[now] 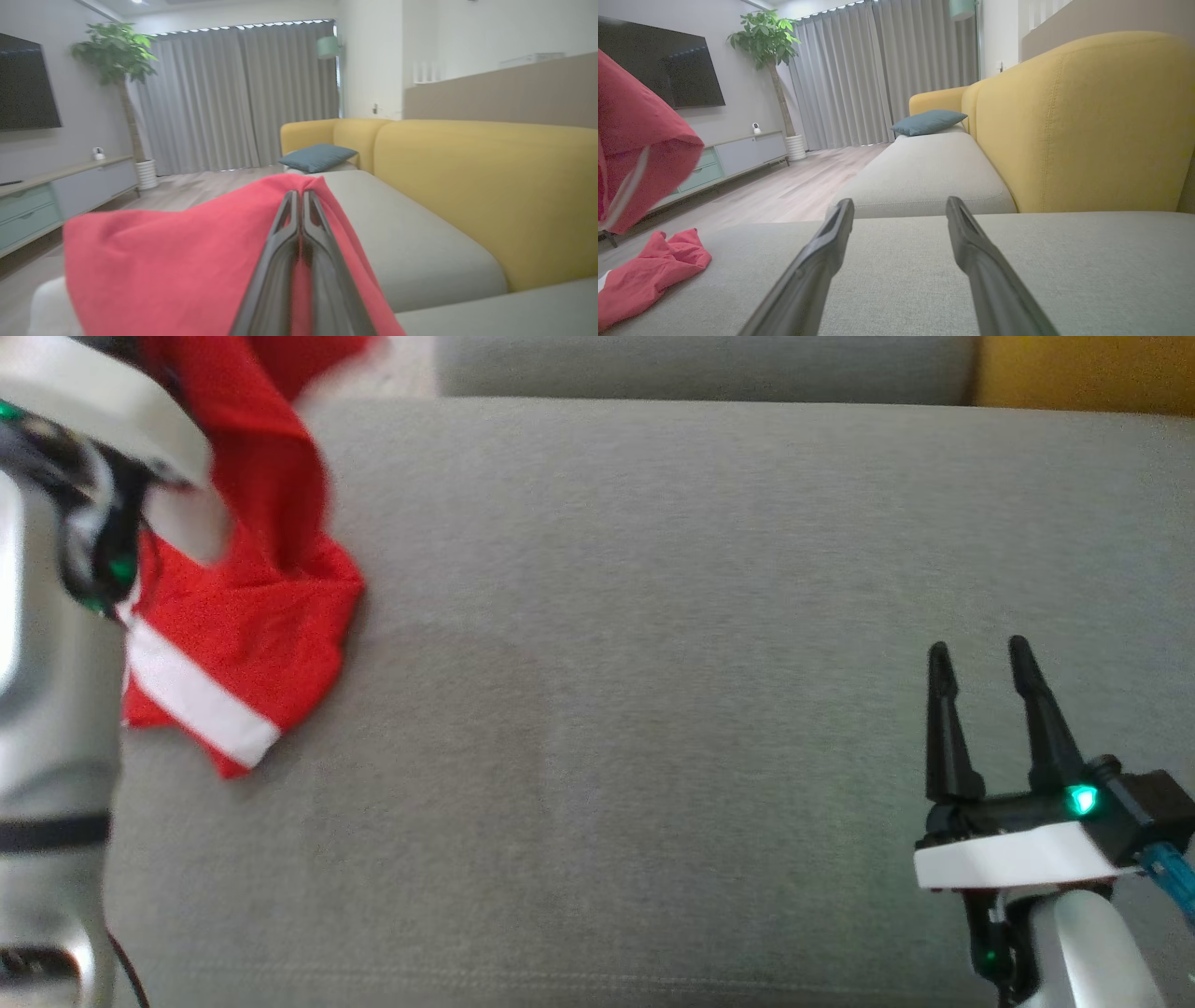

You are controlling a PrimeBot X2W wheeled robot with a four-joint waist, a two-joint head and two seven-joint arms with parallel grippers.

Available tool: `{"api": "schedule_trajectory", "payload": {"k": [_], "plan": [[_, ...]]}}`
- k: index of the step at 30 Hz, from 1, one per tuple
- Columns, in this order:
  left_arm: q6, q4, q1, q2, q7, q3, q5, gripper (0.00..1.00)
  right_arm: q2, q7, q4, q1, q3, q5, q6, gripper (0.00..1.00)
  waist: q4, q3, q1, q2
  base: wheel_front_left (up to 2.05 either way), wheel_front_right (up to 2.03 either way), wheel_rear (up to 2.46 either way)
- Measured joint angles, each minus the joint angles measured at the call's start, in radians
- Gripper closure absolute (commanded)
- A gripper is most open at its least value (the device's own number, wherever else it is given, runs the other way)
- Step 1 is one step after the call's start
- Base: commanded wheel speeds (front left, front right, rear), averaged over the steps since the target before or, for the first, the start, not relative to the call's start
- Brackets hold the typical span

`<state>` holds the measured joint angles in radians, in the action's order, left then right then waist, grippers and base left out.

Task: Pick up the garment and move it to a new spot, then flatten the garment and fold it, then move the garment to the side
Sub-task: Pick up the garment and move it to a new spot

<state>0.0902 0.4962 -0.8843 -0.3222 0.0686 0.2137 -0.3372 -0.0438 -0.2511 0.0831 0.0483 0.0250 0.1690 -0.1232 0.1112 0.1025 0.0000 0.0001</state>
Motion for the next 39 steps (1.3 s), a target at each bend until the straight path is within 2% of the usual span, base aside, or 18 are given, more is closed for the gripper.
{"api": "schedule_trajectory", "payload": {"k": [8,14,19,26,27,28,29,33,39], "plan": [[-0.024,-0.204,0.168,0.001,-0.195,0.119,0.047,1.0,0.0,-0.004,-0.041,0.001,0.076,0.034,0.0,0.0,-0.108,-0.01,0.0,0.0,0.0,0.0,0.0],[-0.025,-0.249,0.241,0.037,-0.289,0.225,0.056,1.0,0.0,-0.004,-0.081,0.009,0.119,0.053,0.0,0.0,-0.2,0.005,0.0,0.0,0.0,0.0,0.0],[-0.026,-0.208,0.241,0.113,-0.306,0.284,0.065,1.0,-0.001,-0.004,-0.113,0.05,0.155,0.072,0.0,0.0,-0.284,0.031,0.0,0.0,0.0,0.0,0.0],[-0.037,0.001,0.167,0.235,-0.278,0.322,0.052,1.0,-0.001,-0.004,-0.123,0.081,0.19,0.108,0.0,0.0,-0.393,0.085,0.0,0.0,0.0,0.0,0.0],[-0.04,0.026,0.152,0.247,-0.259,0.32,0.039,0.67,-0.001,-0.004,-0.124,0.088,0.194,0.113,0.0,0.0,-0.407,0.093,0.0,0.0,0.0,0.0,0.0],[-0.046,0.047,0.138,0.256,-0.233,0.319,0.032,0.0,-0.001,-0.004,-0.124,0.093,0.196,0.114,0.0,0.0,-0.419,0.101,0.0,0.0,0.0,0.0,0.0],[-0.053,0.075,0.101,0.27,-0.168,0.319,0.024,0.0,-0.001,-0.004,-0.124,0.101,0.194,0.121,0.0,0.0,-0.438,0.117,0.0,0.0,0.0,0.0,0.0],[-0.099,0.111,0.002,0.283,-0.044,0.318,0.044,0.0,-0.002,-0.004,-0.123,0.106,0.177,0.122,0.0,0.0,-0.44,0.139,0.0,0.0,0.0,0.0,0.0],[-0.097,0.152,-0.03,0.287,0.032,0.302,0.027,0.0,-0.002,-0.004,-0.115,0.105,0.148,0.109,0.0,0.0,-0.38,0.133,0.0,0.0,0.0,0.0,0.0]]}}
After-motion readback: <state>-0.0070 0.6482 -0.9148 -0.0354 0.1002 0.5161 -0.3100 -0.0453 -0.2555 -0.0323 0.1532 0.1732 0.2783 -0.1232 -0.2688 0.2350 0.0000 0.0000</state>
